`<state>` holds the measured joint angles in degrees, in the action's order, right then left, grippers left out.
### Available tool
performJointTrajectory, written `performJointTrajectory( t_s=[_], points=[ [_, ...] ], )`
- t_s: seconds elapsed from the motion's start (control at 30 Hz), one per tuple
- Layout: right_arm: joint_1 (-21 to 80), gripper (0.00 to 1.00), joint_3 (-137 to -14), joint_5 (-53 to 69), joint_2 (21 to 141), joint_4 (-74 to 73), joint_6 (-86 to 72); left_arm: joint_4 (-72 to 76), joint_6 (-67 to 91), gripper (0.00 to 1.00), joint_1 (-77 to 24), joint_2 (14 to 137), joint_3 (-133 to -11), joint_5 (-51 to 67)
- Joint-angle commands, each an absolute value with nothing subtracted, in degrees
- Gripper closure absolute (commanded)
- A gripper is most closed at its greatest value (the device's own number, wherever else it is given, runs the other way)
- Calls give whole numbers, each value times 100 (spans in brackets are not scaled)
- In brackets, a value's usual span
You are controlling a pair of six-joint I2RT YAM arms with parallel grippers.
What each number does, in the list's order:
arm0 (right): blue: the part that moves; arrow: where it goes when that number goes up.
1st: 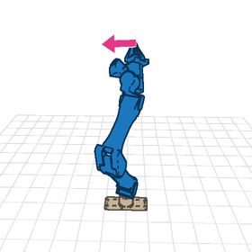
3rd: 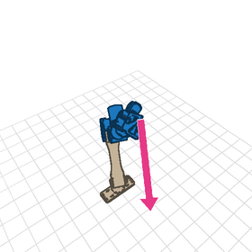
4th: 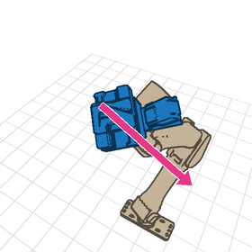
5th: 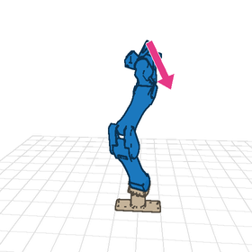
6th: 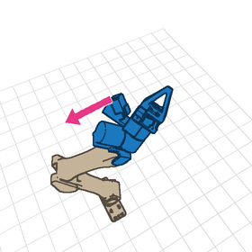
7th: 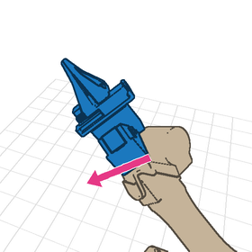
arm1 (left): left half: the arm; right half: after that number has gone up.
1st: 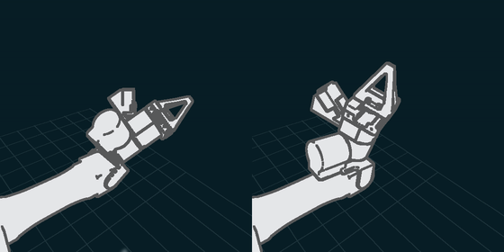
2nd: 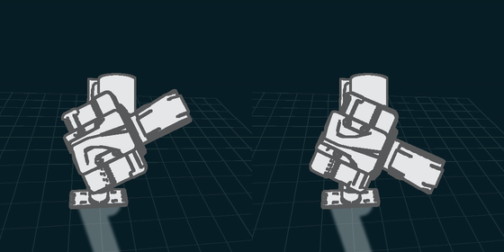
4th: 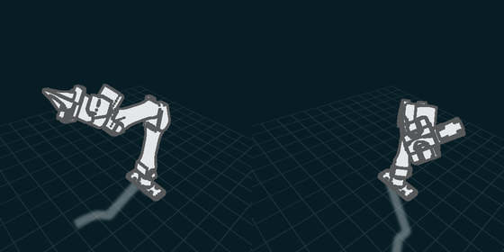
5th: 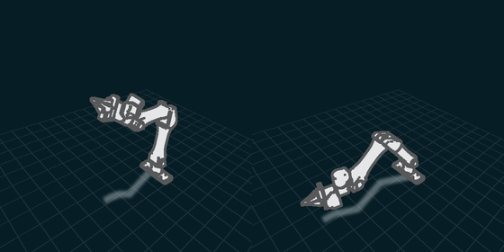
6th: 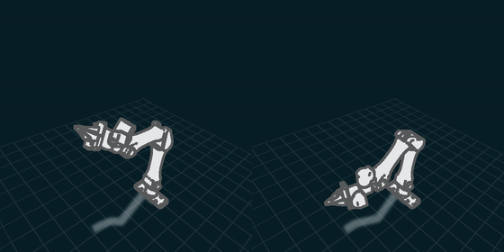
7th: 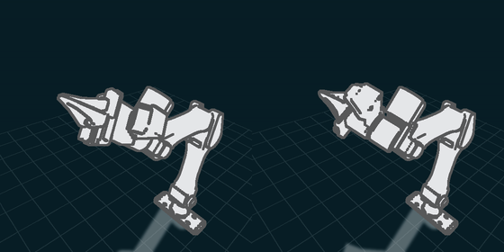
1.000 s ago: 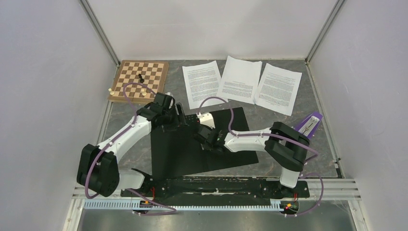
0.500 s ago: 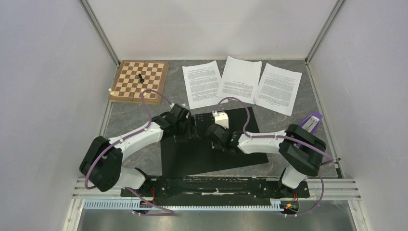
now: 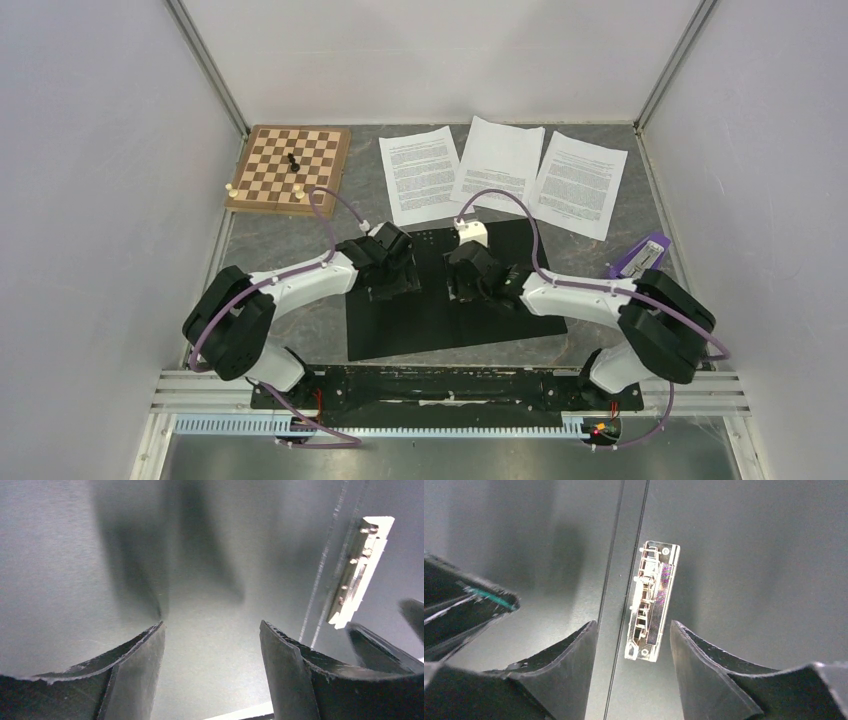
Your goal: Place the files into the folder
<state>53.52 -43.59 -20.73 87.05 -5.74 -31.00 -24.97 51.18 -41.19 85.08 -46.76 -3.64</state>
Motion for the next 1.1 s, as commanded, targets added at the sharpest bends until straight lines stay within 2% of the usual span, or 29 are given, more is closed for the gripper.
performJointTrajectory(
  t_s=[0.0, 0.2, 0.27, 0.67, 0.9, 1.07],
  points=[
    [5362, 43, -4325, -2027, 8079, -793, -2770, -2941, 5672, 25, -4207, 8378, -4762, -1243],
    [5362, 64, -4215, -1925, 8065, -901, -2738, -3169, 5827, 25, -4296, 8385, -4531, -1628],
    [5378, 68, -4338, -1878, 8228, -983, -2714, -3173, 5787, 25, -4298, 8364, -4475, -1674],
    [5659, 73, -4693, -1908, 8695, -1371, -2610, -3029, 5603, 24, -4298, 7903, -3971, -1833],
    [5660, 80, -4719, -2050, 8866, -1484, -2585, -2754, 5695, 24, -4302, 7992, -3792, -1629],
    [5665, 81, -4720, -2042, 8933, -1498, -2567, -2708, 5643, 24, -4298, 8104, -3812, -1593]
  ],
)
